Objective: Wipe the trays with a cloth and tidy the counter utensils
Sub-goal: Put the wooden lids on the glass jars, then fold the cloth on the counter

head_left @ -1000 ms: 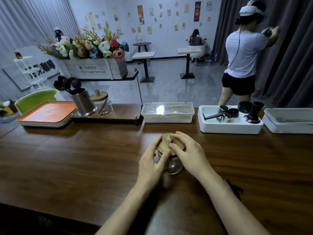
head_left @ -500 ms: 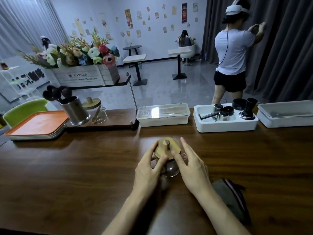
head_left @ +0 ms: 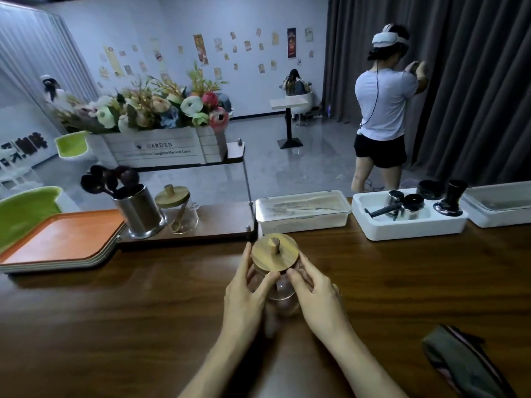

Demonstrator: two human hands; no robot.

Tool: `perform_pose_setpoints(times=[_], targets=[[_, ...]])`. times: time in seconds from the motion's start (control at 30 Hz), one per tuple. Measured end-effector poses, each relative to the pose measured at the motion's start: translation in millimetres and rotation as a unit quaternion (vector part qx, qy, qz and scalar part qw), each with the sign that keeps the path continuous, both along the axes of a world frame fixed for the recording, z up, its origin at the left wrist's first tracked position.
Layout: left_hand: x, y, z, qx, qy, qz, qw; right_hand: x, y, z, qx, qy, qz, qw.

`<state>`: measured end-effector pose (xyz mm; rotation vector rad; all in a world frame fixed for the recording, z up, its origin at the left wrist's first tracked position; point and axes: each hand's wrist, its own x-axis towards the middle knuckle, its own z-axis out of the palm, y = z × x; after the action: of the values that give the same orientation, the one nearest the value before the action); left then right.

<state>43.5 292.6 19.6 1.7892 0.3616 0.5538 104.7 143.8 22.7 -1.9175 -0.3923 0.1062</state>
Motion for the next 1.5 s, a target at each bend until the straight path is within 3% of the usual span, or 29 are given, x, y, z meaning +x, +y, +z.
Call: perform_pose_setpoints(times=[0.17, 0.43, 0.8, 1.1, 1.27, 1.37, 1.5], targets=[[14, 75, 25, 0.002, -0.045, 0.031, 0.999, 13, 79, 34, -0.005, -0.024, 0.01, 1.0], [69, 157, 42, 0.007, -0.053, -0.012, 0.998, 69, 181, 44, 0.04, 0.007, -0.006, 0.999], [114, 205, 20, 0.015, 0.014, -0.04, 0.999, 107, 226, 34, 0.029, 0.033, -0.023, 0.999], [120, 208, 15, 0.004, 0.047, -0.029, 0.998, 110, 230, 29, 0.02, 0.036, -0.014, 0.999], [101, 194, 23, 0.043, 0.05, -0.02, 0.998, 102, 220, 31, 0.015, 0.055, -0.001, 0.998], [77, 178, 12, 0.06, 0.048, 0.02, 0.997, 85, 194, 38, 0.038, 0.06, 0.019, 0.997], [47, 138, -4, 0.103, 0.042, 0.047, 0.993, 54, 122, 33, -0.001, 0.033, 0.005, 0.999]])
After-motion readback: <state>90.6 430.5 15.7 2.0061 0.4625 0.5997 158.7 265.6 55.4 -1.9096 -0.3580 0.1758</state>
